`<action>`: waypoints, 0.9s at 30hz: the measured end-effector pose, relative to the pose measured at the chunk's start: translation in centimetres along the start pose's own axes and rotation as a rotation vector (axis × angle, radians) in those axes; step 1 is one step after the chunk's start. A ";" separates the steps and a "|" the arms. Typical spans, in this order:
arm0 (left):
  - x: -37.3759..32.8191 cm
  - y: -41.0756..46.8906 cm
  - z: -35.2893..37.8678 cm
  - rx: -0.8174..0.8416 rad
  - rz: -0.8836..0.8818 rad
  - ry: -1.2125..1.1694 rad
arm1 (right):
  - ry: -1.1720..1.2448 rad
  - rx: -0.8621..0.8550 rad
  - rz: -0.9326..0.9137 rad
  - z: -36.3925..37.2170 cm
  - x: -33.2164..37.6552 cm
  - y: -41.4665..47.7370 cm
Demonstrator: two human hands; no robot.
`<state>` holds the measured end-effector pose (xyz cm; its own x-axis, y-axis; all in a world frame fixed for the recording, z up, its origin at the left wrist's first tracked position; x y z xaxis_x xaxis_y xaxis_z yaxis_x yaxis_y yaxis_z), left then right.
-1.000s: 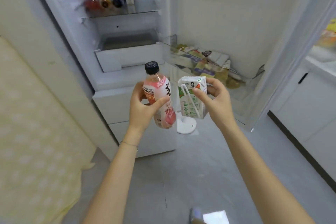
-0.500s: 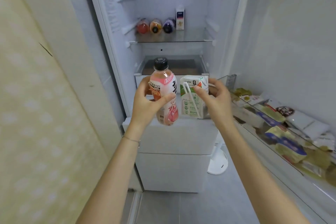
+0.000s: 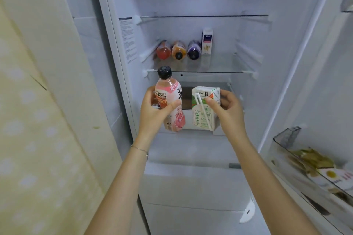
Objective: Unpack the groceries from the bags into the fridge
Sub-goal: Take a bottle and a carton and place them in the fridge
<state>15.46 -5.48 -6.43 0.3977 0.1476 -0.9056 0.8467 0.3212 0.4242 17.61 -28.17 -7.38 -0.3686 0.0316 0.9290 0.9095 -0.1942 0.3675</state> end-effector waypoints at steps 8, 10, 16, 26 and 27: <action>4.9 7.7 0.1 0.071 -0.006 -0.076 | -0.020 -0.060 0.047 4.4 -3.4 3.9; 6.0 9.1 0.0 0.085 -0.004 -0.080 | -0.029 -0.078 0.061 5.3 -4.2 4.6; 8.2 11.0 0.5 0.130 0.008 -0.083 | -0.013 -0.102 0.089 7.0 -6.1 6.0; 11.1 12.9 3.5 0.205 0.013 -0.027 | 0.042 -0.092 0.145 7.4 -9.1 8.7; 11.4 13.0 3.8 0.208 0.010 -0.031 | 0.051 -0.095 0.152 7.3 -9.4 8.9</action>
<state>32.34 -3.13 -11.25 0.4147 0.1201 -0.9020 0.8959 0.1196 0.4278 30.57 -23.02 -12.58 -0.2398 -0.0541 0.9693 0.9342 -0.2846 0.2152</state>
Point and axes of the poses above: each hand's wrist, its own y-axis towards the middle knuckle, its own z-axis out of the palm, x = y × z, the point moved 9 cm from there along y, towards the middle knuckle, and after that the axes turned 4 degrees about -x, right-handed, at the moved point
